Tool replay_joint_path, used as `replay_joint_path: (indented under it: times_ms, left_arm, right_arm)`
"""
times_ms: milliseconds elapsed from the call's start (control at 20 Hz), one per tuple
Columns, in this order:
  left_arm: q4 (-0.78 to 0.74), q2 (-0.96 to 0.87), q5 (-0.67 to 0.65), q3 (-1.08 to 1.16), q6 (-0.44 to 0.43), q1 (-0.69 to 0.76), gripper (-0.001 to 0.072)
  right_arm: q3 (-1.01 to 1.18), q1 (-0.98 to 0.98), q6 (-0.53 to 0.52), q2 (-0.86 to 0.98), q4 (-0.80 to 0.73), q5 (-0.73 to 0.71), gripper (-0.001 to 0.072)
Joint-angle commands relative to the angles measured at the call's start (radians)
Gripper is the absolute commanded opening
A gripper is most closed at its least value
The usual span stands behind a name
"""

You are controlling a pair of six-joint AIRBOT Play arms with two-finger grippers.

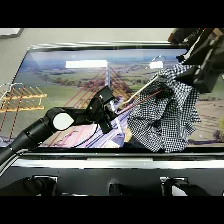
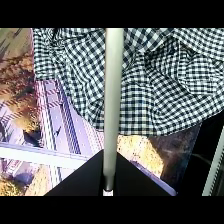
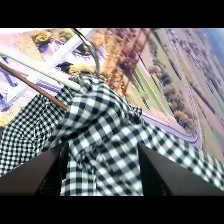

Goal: Fold the clothes and pants, and hang the long-sleeved shirts on hangers.

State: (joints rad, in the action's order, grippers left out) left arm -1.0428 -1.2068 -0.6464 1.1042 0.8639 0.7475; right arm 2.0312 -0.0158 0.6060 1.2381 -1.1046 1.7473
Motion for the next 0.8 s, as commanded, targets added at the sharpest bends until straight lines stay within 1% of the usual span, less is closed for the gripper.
replay_joint_path:
  times_ms: [0, 100, 350, 450, 600, 750]
  left_arm:
    - [0.0, 0.0, 0.0, 0.0, 0.0, 0.0, 0.0031]
    - [0.0, 0.0, 0.0, 0.0, 0.0, 0.0, 0.0031]
    - [0.0, 0.0, 0.0, 0.0, 0.0, 0.0, 0.0031]
    - [0.0, 0.0, 0.0, 0.0, 0.0, 0.0, 0.0031]
    - [0.0, 0.0, -0.001, 0.0, 0.0, 0.0, 0.003]
    - [0.0, 0.0, -0.017, 0.0, -0.001, 0.0, 0.0031]
  right_arm:
    - [-0.002, 0.034, -0.101, 0.058, -0.01, 0.008, 0.0475]
    - [-0.002, 0.034, -0.132, 0.08, -0.037, -0.007, 0.0475]
    - [-0.002, 0.034, -0.193, 0.117, -0.042, -0.039, 0.0476]
    - [-0.002, 0.034, -0.232, 0.115, -0.039, -0.072, 0.0476]
    - [-0.002, 0.034, -0.26, 0.098, -0.05, -0.125, 0.0482]
    - [-0.002, 0.034, -0.26, 0.105, -0.066, -0.088, 0.0481]
